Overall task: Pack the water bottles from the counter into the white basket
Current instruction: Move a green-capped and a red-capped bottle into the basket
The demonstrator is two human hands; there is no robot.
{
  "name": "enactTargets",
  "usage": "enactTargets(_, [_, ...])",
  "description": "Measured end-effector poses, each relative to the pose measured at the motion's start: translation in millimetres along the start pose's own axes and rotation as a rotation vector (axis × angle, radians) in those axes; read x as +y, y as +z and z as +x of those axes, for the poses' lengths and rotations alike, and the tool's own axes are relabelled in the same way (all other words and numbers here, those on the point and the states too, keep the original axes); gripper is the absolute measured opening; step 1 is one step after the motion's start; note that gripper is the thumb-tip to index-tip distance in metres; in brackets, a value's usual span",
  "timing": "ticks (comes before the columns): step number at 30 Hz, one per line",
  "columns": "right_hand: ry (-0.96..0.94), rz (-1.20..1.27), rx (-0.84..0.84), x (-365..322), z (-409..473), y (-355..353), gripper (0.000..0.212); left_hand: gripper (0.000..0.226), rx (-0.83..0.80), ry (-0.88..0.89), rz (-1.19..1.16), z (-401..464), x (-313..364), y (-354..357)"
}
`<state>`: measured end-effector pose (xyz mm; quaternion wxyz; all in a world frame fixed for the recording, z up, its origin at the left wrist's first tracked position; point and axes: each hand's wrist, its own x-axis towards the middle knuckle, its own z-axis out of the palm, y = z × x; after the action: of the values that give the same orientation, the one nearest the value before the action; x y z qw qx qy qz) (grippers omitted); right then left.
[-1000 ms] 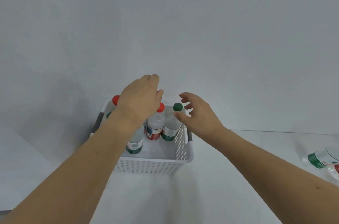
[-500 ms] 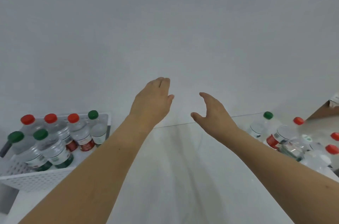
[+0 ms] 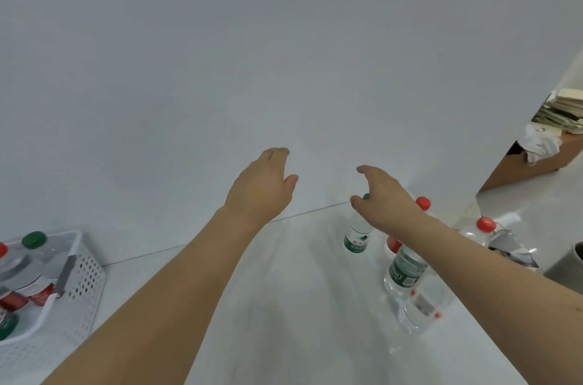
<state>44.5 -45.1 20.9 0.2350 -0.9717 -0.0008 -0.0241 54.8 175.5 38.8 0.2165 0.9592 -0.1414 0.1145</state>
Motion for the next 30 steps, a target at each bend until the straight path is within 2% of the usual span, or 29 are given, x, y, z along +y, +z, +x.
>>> enactTargets(6, [0.142,-0.077,-0.123,111.4,42.9,-32.5,0.06,0.053,-0.151,-0.13,-0.124,48.8,71.4,69.4])
enactTargets(12, [0.181,-0.143,-0.27,183.9,82.9,-21.0,0.06,0.06,-0.34,-0.261,-0.212,81.2,117.2,160.2])
enactTargets(16, [0.177,-0.165,-0.366,215.0,98.2,-5.5,0.04,0.06,-0.421,-0.359,-0.21,95.8,127.9,206.8])
enactTargets(18, [0.167,-0.137,-0.354,225.8,102.6,-0.1,0.031,0.043,-0.395,-0.388,-0.187,98.5,126.3,222.6])
enactTargets(21, [0.123,-0.103,-0.295,233.1,107.4,4.0,0.037,0.027,-0.331,-0.431,-0.202,97.2,119.5,236.6])
enactTargets(25, [0.065,-0.026,-0.246,228.5,106.6,5.6,0.031,0.028,-0.264,-0.449,-0.193,92.7,116.9,233.7])
enactTargets(30, [-0.001,0.03,-0.151,197.6,109.7,-7.4,0.031,0.032,-0.117,-0.418,-0.207,100.0,117.2,193.3])
